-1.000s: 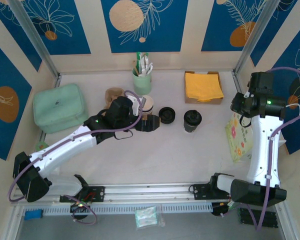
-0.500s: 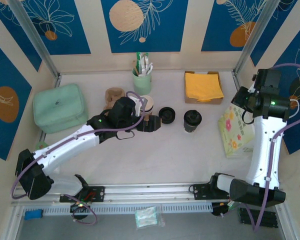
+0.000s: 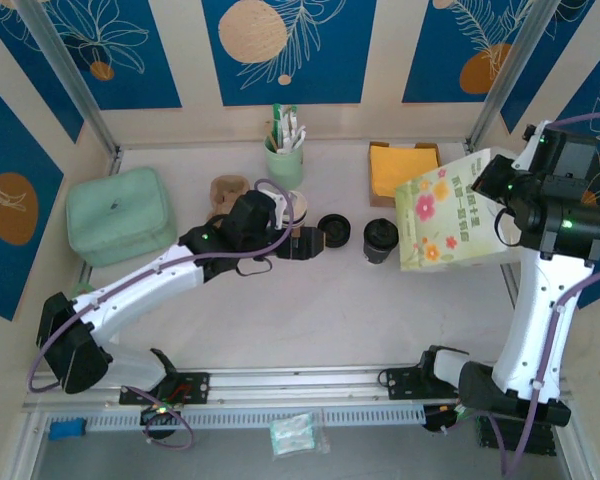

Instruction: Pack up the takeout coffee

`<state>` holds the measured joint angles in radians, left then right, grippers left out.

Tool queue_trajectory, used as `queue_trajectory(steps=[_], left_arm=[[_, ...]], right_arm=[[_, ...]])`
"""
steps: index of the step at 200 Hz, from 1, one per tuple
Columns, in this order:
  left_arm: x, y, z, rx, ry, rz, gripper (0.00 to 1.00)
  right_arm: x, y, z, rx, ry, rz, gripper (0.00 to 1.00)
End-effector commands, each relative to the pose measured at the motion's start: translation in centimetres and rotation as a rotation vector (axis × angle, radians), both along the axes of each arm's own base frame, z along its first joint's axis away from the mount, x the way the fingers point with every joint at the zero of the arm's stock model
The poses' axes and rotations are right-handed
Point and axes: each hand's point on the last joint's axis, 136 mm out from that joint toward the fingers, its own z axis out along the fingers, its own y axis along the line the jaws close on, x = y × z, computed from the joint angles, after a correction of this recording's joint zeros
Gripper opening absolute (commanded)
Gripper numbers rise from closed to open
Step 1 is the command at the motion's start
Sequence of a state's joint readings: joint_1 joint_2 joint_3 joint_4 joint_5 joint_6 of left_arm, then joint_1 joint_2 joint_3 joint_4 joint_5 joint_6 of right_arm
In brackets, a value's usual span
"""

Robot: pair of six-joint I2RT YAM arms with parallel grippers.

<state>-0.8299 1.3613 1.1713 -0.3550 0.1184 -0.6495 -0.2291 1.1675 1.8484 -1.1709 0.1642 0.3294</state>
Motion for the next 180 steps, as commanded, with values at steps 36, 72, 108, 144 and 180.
queue_trajectory(steps=[36, 72, 108, 144, 180], left_arm=[[0.4, -0.4, 1.2, 0.001, -0.01, 0.008, 1.0], [0.3, -0.2, 1.5, 0.002, -0.019, 0.012, 0.99], [0.1, 0.2, 1.9, -0.009, -0.023, 0.023, 1.0], [-0.6, 1.1, 2.2, -0.036, -0.02, 0.041, 0.99], [-1.7, 2.5, 2.6, -0.082, -0.021, 0.071, 0.99]], right_arm=[[-2.3, 1.6, 4.0, -0.002, -0.117, 0.047, 0.0], [-4.2, 4.2, 7.6, 0.054, -0.219, 0.138, 0.0], [-5.7, 7.9, 9.5, 0.17, -0.279, 0.285, 0.0], [-7.0, 11.0, 10.2, 0.271, -0.303, 0.412, 0.0], [-7.4, 14.2, 9.7, 0.379, -0.288, 0.538, 0.0]])
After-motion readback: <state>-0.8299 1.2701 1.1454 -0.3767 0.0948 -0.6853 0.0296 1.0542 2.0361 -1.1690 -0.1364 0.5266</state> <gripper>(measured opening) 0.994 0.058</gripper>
